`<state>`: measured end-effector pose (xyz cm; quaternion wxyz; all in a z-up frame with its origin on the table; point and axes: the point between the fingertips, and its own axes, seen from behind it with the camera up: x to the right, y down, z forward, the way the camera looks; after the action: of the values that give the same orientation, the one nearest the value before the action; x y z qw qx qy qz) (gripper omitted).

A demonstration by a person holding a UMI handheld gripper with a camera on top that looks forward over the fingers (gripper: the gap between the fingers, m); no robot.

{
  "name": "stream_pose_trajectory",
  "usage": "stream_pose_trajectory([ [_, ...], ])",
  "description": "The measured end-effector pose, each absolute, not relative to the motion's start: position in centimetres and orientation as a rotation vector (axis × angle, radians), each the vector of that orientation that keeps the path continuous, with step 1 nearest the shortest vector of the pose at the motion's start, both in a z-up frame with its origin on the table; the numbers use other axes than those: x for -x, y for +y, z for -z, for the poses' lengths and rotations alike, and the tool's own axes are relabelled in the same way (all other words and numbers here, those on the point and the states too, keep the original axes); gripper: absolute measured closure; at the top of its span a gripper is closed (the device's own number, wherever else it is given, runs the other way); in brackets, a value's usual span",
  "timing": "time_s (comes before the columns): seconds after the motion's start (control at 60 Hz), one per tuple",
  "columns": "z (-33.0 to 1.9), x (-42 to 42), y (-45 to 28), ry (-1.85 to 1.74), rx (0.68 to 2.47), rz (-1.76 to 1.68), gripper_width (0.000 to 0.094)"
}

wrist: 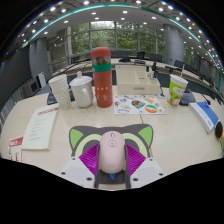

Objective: Arrange mouse

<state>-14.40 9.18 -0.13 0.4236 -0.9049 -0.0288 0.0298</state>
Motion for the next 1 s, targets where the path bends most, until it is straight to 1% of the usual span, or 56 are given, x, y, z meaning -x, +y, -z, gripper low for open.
stream_pose_trajectory([
  [0.05,1.1,14.1,9.2,-0.061,2.288,-0.069,0.0544],
  [0.1,0.9,14.2,9.5,-0.056,2.264,-0.079,0.0493],
  [0.167,1.0,14.3,9.2,-0.066,2.286,-0.081,0.0435],
  [0.2,0.9,14.3,9.0,-0.070,2.287,-0.080,0.0342],
  [0.267,0.1,14.5,8.2,-0.078,2.291,-0.085,0.0070],
  [0.317,-0.9,14.3,7.5,-0.081,2.287,-0.069,0.0102],
  [0.383,-2.9,14.2,6.1,-0.094,2.273,-0.040,0.0078],
  [0.45,-5.1,14.2,4.2,-0.099,2.260,-0.021,0.0082],
  [0.567,-9.5,14.3,-0.4,-0.090,2.231,0.010,0.0082],
  [0.7,-14.0,14.6,-7.4,-0.082,2.207,0.063,0.0084],
  [0.883,-17.7,15.2,-16.3,-0.084,2.185,0.137,0.0077],
  [1.0,-19.2,16.0,-20.5,-0.061,2.171,0.142,0.0080],
])
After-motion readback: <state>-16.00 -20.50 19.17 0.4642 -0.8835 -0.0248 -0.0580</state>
